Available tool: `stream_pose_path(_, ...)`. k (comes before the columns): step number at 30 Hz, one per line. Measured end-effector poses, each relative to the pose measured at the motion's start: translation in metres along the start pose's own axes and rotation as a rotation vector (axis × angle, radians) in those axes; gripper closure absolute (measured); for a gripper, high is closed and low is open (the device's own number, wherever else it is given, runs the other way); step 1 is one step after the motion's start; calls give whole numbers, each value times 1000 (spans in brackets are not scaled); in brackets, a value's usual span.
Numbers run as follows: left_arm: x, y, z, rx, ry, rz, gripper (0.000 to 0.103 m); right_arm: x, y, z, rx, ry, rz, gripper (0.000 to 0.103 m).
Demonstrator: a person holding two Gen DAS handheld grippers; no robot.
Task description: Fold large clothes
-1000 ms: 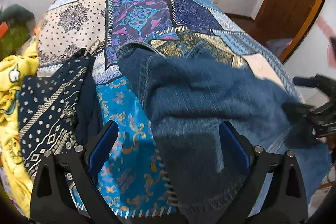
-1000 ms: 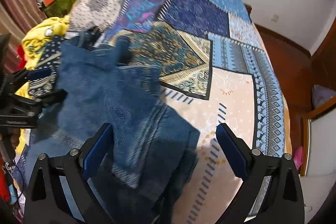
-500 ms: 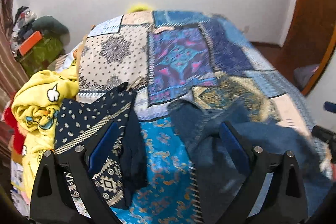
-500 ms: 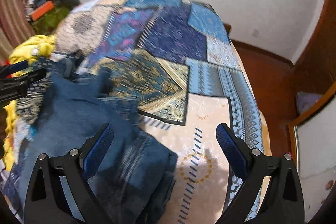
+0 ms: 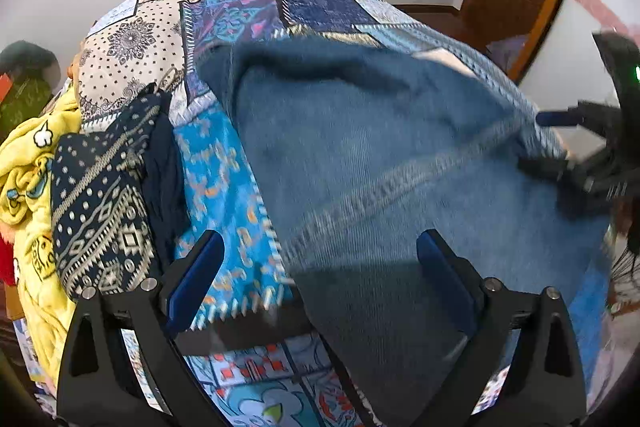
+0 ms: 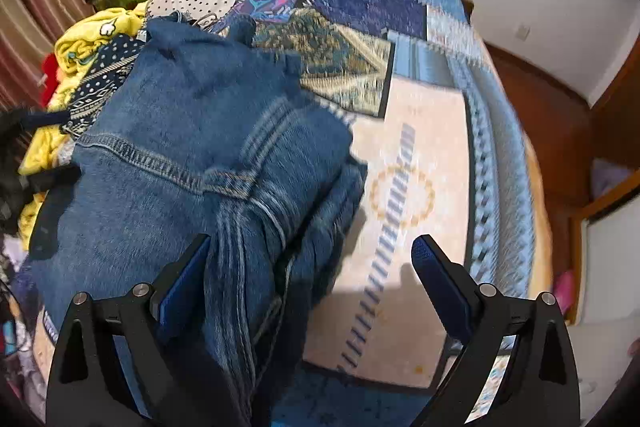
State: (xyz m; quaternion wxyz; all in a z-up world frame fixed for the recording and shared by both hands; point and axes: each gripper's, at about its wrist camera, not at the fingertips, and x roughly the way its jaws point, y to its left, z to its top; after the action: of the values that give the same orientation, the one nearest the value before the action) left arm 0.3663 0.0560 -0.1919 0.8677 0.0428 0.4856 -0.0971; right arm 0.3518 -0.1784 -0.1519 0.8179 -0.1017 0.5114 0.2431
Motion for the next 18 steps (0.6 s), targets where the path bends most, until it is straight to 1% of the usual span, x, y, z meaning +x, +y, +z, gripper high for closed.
stream_pose_path(2, -1, 0, -7, -8, -10, -11, 4, -1, -9, -5, 10, -21, 24, 5)
stream_pose_path(6, -2, 11, -19, -133, 6, -85, 4, -3, -23, -15, 69, -20, 74, 5)
stream_pose_path(9, -6, 15, -27, -174, 3, -114, 4, -8, -27, -24, 98, -24, 90, 5)
stream_pose_path(12, -14, 15, -31, -174, 0, -122, 4, -18, -31, -32, 115, -34, 82, 5)
stream_pose_path(14, -20, 17, -30, -178, 14, -129, 4, -28, -31, -34, 120, -59, 68, 5)
stream_pose_path(16, -25, 20, -28, -183, 21, -118, 5, -41, -24, -32, 81, -93, 34, 5)
stream_pose_path(18, -32, 22, -24, -183, 3, -84, 5, -52, -18, -26, 45, -133, 21, 3)
